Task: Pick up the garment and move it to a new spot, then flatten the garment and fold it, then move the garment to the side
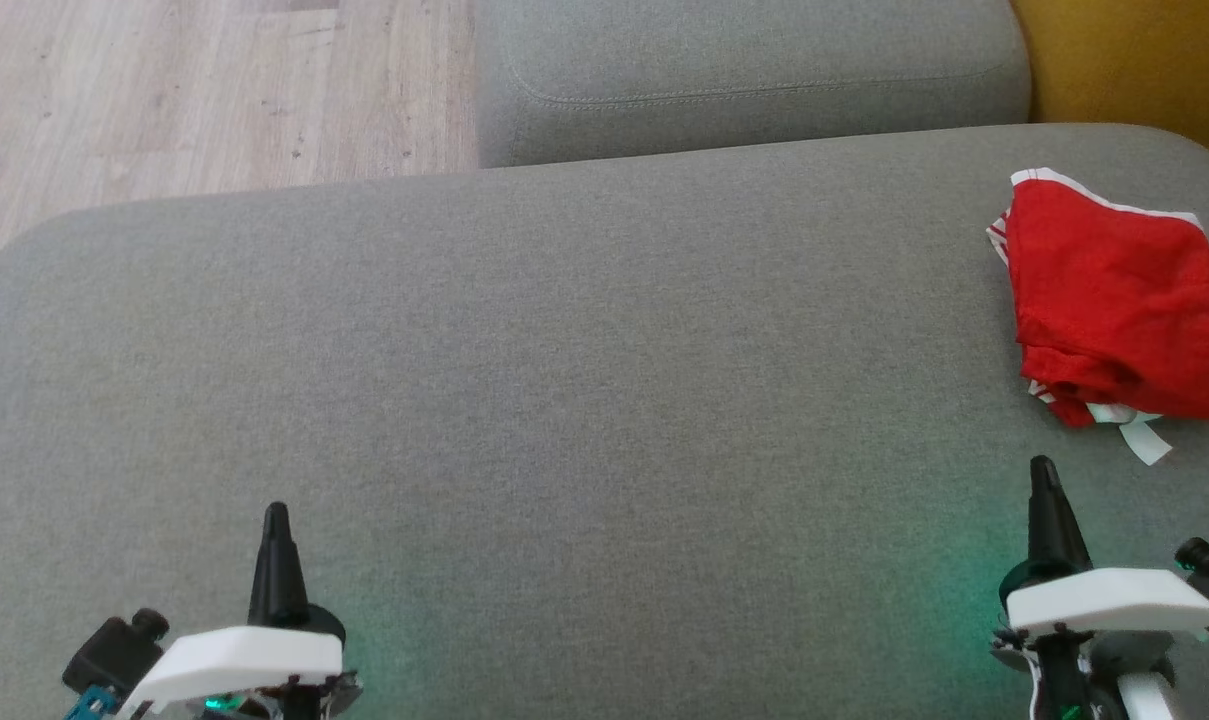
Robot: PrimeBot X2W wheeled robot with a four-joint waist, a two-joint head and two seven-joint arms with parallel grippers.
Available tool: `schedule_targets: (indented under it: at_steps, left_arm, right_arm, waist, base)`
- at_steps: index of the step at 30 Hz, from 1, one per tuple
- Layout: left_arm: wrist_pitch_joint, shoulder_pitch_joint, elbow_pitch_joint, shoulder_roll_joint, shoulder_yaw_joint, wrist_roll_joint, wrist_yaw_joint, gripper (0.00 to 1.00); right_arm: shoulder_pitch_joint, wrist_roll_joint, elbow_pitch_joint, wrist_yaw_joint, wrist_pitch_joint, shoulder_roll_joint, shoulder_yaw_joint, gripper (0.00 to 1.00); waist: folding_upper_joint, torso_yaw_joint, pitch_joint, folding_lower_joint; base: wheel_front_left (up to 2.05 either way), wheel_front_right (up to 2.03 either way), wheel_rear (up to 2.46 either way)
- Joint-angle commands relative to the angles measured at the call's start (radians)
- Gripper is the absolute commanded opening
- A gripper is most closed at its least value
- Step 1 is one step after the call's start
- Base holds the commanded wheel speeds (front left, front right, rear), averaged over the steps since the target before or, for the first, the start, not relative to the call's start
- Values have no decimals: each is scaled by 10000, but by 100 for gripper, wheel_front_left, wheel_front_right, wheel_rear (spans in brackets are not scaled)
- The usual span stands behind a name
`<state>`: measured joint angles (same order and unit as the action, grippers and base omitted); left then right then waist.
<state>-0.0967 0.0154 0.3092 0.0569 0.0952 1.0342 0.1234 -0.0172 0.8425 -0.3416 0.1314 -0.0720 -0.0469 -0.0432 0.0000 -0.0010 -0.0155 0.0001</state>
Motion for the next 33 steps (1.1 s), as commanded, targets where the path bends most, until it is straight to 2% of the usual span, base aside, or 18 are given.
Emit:
schedule_targets:
  at_steps: [1, 33]
  left_arm:
    - [48, 485, -369, 151, -280, 251, 36, 0]
    - [950, 693, -513, 161, -1027, 3159, 54, 0]
  right_arm:
    - [-605, 328, 383, -4, 63, -38, 32, 0]
    - [-757, 4027, 679, -6, 965, -40, -339, 0]
  waist:
    - [0, 1, 3, 0]
    - [0, 5, 64, 0]
  base:
    - [0, 0, 0]
    - [0, 0, 0]
